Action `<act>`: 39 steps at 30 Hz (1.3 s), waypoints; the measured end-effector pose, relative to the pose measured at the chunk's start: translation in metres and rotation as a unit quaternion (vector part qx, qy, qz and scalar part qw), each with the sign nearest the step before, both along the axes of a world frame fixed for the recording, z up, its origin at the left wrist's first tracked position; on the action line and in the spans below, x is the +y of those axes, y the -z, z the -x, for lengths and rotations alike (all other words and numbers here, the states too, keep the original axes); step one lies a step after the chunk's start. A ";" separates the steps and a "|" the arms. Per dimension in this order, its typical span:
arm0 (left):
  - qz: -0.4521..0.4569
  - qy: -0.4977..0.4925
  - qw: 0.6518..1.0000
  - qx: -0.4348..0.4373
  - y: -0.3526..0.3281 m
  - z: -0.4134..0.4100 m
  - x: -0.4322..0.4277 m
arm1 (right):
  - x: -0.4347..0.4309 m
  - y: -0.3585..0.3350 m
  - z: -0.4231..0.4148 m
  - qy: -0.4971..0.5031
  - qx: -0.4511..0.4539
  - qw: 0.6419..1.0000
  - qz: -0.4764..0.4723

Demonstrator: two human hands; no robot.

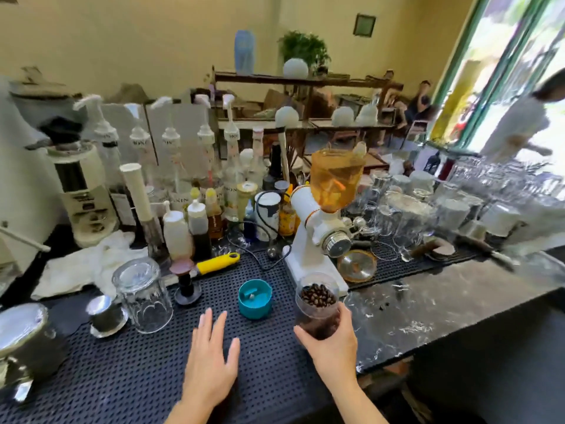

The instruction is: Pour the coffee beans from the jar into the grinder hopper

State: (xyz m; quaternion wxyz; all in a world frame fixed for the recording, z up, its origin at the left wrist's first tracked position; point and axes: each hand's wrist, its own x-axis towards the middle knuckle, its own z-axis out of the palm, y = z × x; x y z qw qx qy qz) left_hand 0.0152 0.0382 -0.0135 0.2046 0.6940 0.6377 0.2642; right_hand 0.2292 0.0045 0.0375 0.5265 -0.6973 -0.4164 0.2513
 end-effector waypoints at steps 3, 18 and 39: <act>-0.055 0.031 0.996 -0.064 -0.033 -0.032 0.030 | 0.006 -0.015 -0.045 0.030 -0.008 0.999 -0.037; -0.134 0.052 0.921 -0.362 -0.200 -0.211 0.166 | 0.151 -0.145 -0.207 -0.097 -0.133 0.971 -0.172; -0.103 0.038 0.923 -0.368 -0.194 -0.212 0.169 | 0.214 -0.245 -0.212 -0.087 -0.568 0.775 -0.261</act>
